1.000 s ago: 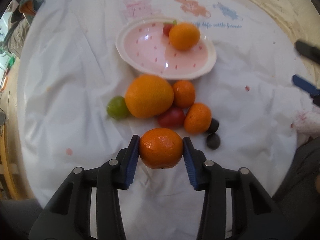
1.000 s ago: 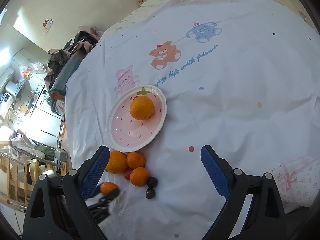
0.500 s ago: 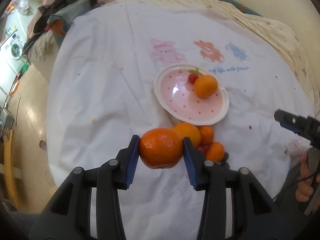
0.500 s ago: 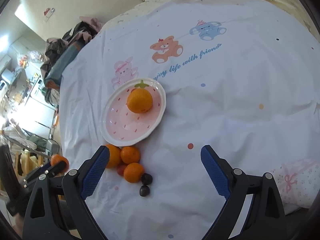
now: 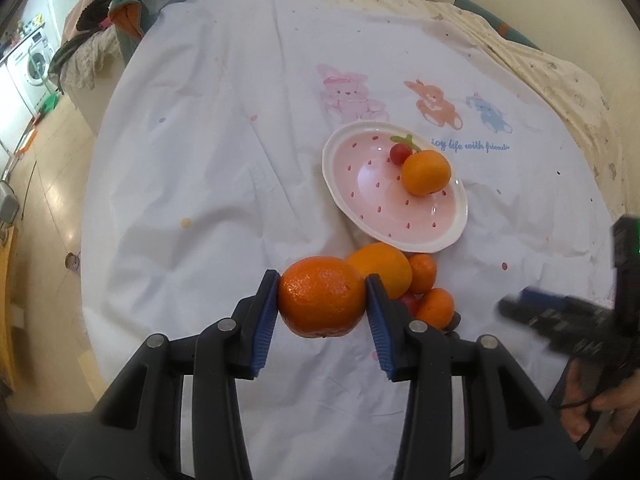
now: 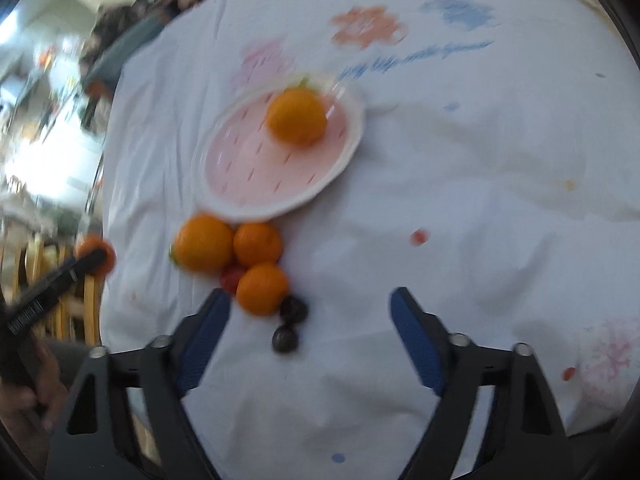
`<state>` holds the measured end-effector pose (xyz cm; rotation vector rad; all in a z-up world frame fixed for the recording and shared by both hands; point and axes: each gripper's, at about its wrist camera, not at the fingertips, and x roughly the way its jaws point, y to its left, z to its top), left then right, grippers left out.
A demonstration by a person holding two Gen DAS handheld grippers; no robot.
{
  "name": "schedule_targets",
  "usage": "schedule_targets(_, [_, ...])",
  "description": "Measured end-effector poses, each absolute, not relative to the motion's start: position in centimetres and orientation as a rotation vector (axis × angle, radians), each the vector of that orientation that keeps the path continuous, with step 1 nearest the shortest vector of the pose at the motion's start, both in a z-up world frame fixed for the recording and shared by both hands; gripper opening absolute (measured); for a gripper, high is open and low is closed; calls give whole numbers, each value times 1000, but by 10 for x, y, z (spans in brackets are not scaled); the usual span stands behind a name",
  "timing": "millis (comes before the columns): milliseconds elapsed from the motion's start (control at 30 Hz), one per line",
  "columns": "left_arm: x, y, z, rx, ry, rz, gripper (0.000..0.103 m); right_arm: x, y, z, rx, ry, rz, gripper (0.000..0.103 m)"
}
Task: Organize fruits
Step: 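Grasp a dark purple plum with the right tool while the left tool lifts the tangerine, then carry the plum with the right tool while the left tool carries the tangerine to the plate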
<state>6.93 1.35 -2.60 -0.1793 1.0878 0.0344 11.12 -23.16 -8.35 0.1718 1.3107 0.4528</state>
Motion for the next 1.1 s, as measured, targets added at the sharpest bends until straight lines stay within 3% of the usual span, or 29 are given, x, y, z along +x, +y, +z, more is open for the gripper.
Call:
schedule_targets(100, [70,18,-25,-197,1089,43,39,105,-214,-102,132,1400,511,55])
schedule_targets(167, [70,20,-26,-209,1102,47,39,100,-204,-115,122,1449,545,48])
schedule_targets(400, [68,19,-29,-228,1126,25,39,92,-181,-131,-49,1443,530,33])
schedule_targets(467, [68,18,-28,-231,1127,19,39,91,-180,-131,-52,1439,542,23])
schedule_targets(1100, [67,16,-38,-182,1136,43,39,84,-215,-79,125,1321,592,23])
